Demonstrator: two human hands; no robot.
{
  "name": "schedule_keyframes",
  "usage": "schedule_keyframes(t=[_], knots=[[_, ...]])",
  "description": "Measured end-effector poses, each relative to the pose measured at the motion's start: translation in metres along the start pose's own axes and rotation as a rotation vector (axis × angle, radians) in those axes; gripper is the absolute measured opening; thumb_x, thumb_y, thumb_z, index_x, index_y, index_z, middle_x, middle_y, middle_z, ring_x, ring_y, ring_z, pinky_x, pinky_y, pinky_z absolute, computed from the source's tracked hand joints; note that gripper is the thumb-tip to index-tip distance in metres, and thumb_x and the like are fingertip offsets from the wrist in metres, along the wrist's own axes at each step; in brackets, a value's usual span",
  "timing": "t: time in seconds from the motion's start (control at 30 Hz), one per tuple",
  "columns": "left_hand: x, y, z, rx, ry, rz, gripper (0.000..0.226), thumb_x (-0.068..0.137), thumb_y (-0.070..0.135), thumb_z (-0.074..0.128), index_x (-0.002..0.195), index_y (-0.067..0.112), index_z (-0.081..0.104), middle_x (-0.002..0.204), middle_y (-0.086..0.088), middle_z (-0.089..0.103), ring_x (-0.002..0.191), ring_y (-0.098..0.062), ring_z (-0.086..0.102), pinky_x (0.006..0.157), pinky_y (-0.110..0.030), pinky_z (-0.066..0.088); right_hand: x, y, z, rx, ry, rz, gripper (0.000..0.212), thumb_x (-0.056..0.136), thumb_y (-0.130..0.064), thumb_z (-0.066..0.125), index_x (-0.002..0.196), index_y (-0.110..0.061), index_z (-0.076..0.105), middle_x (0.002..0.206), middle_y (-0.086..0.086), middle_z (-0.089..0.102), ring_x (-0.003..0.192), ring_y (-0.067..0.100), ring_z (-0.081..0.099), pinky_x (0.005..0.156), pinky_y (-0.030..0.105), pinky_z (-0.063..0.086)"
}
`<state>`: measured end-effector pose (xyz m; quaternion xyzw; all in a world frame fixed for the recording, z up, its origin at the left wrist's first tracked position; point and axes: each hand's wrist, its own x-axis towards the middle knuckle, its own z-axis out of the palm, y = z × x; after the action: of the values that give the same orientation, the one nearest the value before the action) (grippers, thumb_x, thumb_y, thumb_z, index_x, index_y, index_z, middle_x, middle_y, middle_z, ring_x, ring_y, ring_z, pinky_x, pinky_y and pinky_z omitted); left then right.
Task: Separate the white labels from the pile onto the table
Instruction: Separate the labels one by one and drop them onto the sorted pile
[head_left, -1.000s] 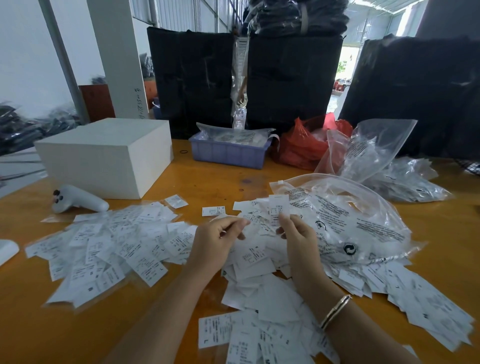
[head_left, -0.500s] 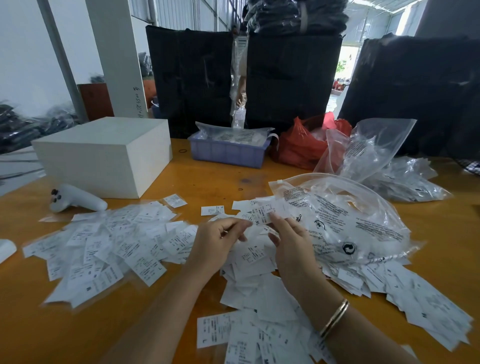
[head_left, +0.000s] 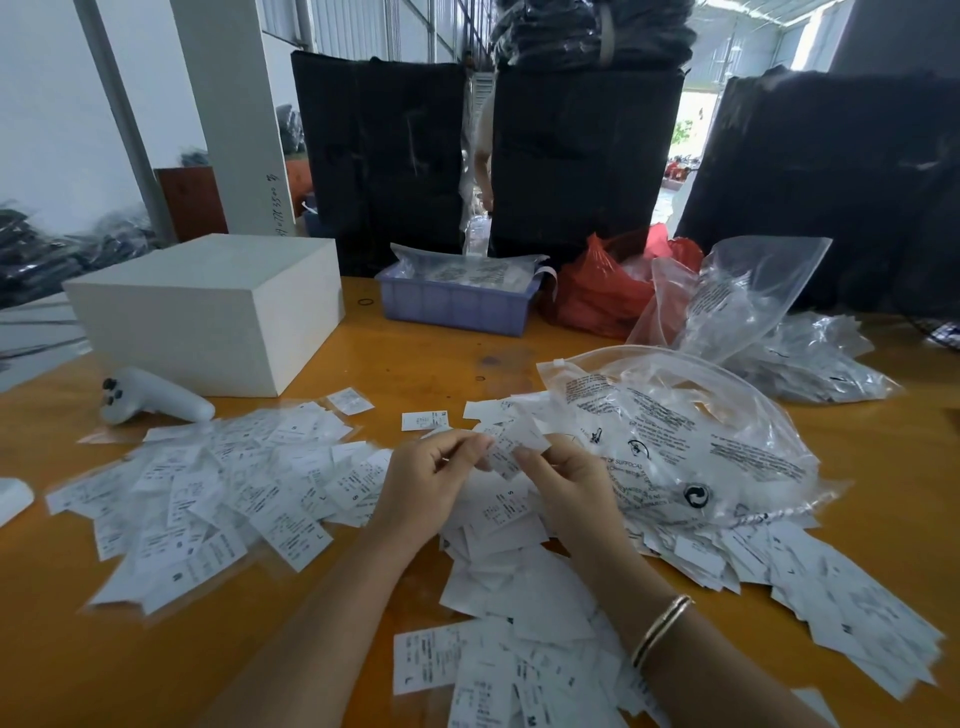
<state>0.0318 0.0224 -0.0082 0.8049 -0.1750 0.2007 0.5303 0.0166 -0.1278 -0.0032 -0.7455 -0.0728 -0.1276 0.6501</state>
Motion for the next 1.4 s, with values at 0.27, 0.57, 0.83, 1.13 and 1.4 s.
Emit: schedule_keyframes(t=[0.27, 0.57, 0.83, 1.13, 1.4], knots=[[-0.002, -0.001, 0.002, -0.042, -0.128, -0.121, 0.020, 0.086, 0.036, 0.066, 0.100, 0.047, 0.061, 0.090, 0.033, 0.062, 0.091, 0.019, 0.056, 0.070, -0.003, 0.046, 0.004, 0.007, -0.001, -0.079, 0.057, -0.010, 0.026, 0.088, -0.017, 0.064, 0.062, -0.021, 0.060, 0.049, -0.014, 0.048, 0.047, 0.001, 0.040, 0.049, 0.017, 0.034], [-0.002, 0.004, -0.001, -0.044, -0.081, -0.084, 0.027, 0.095, 0.018, 0.055, 0.093, 0.045, 0.060, 0.093, 0.022, 0.066, 0.089, 0.012, 0.060, 0.068, -0.006, 0.047, -0.002, 0.006, 0.000, -0.253, 0.061, -0.184, 0.032, 0.090, -0.010, 0.060, 0.087, -0.042, 0.064, 0.074, -0.019, 0.066, 0.073, -0.001, 0.060, 0.065, 0.013, 0.045], [-0.003, 0.001, 0.000, -0.139, -0.073, -0.153, 0.015, 0.093, 0.034, 0.056, 0.103, 0.044, 0.061, 0.084, -0.012, 0.070, 0.082, -0.035, 0.063, 0.070, -0.029, 0.053, -0.003, 0.006, 0.004, -0.396, 0.009, -0.300, 0.017, 0.087, -0.011, 0.066, 0.100, -0.018, 0.073, 0.083, -0.012, 0.063, 0.081, -0.009, 0.054, 0.070, 0.003, 0.039], [0.002, 0.001, 0.000, -0.047, 0.073, -0.178, 0.020, 0.090, 0.023, 0.063, 0.106, 0.034, 0.059, 0.093, 0.019, 0.064, 0.085, 0.003, 0.062, 0.066, -0.008, 0.050, 0.013, -0.010, -0.018, -0.146, 0.209, -0.139, 0.022, 0.088, -0.006, 0.062, 0.100, -0.024, 0.069, 0.072, -0.008, 0.065, 0.051, -0.001, 0.049, 0.047, 0.010, 0.040], [0.010, -0.016, -0.018, 0.179, 0.506, -0.283, 0.028, 0.092, 0.010, 0.059, 0.116, 0.023, 0.059, 0.101, 0.011, 0.059, 0.079, -0.002, 0.055, 0.062, -0.018, 0.048, 0.076, -0.010, -0.125, -0.978, 0.315, 0.072, 0.026, 0.093, -0.014, 0.053, 0.115, -0.018, 0.066, 0.115, 0.006, 0.066, 0.069, 0.014, 0.060, 0.055, 0.017, 0.047]])
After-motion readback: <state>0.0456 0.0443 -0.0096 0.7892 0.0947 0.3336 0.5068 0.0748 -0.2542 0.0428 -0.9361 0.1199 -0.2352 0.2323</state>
